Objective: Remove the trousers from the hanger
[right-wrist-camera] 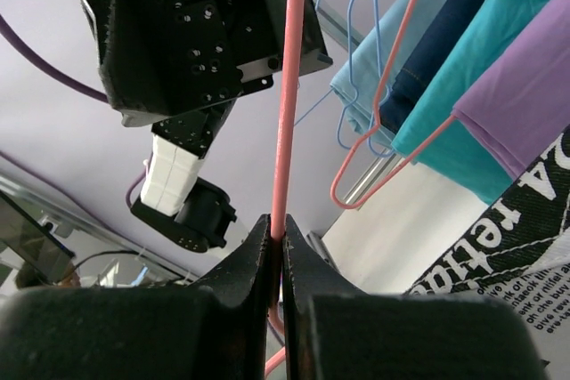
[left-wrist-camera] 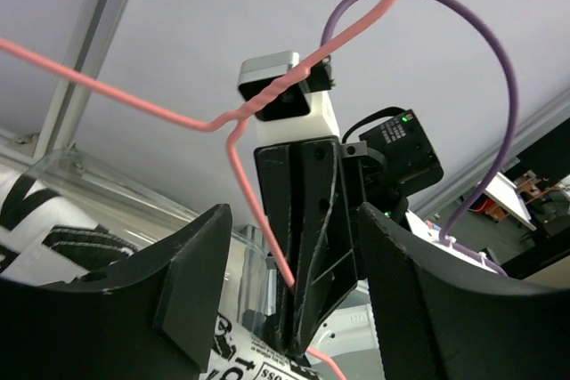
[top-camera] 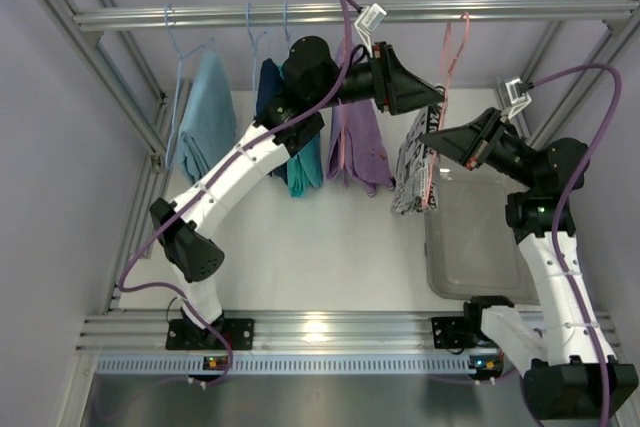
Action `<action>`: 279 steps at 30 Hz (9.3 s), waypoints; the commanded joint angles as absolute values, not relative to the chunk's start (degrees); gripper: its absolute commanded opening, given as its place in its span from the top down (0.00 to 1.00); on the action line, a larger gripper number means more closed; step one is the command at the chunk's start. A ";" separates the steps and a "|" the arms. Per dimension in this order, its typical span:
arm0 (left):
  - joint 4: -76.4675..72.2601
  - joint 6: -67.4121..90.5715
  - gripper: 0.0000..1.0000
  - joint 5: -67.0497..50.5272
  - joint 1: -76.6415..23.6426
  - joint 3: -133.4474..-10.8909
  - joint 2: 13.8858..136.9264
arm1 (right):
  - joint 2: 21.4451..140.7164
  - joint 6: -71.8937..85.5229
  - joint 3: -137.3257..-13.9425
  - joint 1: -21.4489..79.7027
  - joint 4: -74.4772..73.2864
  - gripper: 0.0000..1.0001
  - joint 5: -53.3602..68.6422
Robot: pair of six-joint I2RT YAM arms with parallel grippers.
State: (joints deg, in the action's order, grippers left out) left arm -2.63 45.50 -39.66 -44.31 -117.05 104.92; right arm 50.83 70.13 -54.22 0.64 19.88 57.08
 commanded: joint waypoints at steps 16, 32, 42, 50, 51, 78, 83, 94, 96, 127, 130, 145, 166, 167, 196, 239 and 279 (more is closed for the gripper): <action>-15.81 54.13 0.43 -40.43 -45.70 -112.68 105.38 | 50.10 70.22 -55.72 3.25 26.37 1.00 54.94; -17.32 57.83 1.00 -39.11 -47.11 -111.09 105.03 | 49.04 66.72 -54.58 4.39 21.63 0.92 53.61; -13.01 55.19 1.00 -37.18 -46.93 -113.11 103.01 | 35.01 29.37 -57.23 2.90 -19.95 0.05 31.40; -12.04 56.42 1.00 -37.00 -46.50 -114.61 103.27 | 25.05 5.65 -53.79 2.81 -32.59 0.02 27.42; -11.95 56.95 1.00 -36.74 -46.49 -114.78 103.36 | 24.61 0.93 -53.53 2.81 -33.65 0.03 27.68; -12.74 63.10 1.00 -33.75 -46.14 -121.82 104.94 | 23.90 -15.56 -33.84 2.90 -16.00 0.07 30.59; -12.92 64.16 1.00 -33.57 -46.14 -122.34 104.41 | 25.75 -13.72 -31.29 2.90 -10.12 0.07 28.13; -12.57 64.86 1.00 -32.61 -46.14 -123.05 103.89 | 28.74 -5.28 -29.97 4.66 -1.41 0.00 30.59; -12.48 65.13 1.00 -32.34 -46.14 -123.22 103.97 | 28.92 -3.96 -30.15 5.53 -0.62 0.01 30.06; -11.16 65.65 1.00 -31.29 -46.23 -121.73 103.71 | 30.23 -0.44 -35.59 16.96 5.97 0.05 10.55; -10.90 65.92 1.00 -31.29 -46.23 -120.59 103.27 | 30.85 -0.44 -36.65 17.05 6.94 0.12 9.23; -8.36 61.36 1.00 -31.29 -45.09 -115.05 101.69 | 28.30 3.69 -49.38 17.05 -5.17 1.00 10.11; 3.77 45.18 1.00 -29.71 -44.21 -97.74 95.01 | 31.37 6.86 -81.55 17.05 -11.43 1.00 4.92; 4.30 45.00 1.00 -29.27 -44.21 -97.21 95.10 | 31.64 6.68 -83.82 17.05 -11.16 1.00 4.83; 5.89 41.84 1.00 -28.21 -42.54 -98.96 91.76 | 26.72 -22.51 -64.88 15.73 -30.85 1.00 -42.09; 8.17 32.52 1.00 -32.43 -41.39 -98.17 92.81 | 59.23 -53.09 -40.87 -17.04 -54.31 0.82 12.30; 23.12 42.28 1.00 15.38 -64.42 -119.44 106.00 | 34.18 5.19 -62.58 -30.24 -33.49 0.38 67.85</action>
State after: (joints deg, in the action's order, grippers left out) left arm 24.93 41.04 14.87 -63.53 -116.29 106.30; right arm 31.83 1.65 -62.61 -29.91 -41.39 67.53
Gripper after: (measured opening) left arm 0.057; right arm 0.616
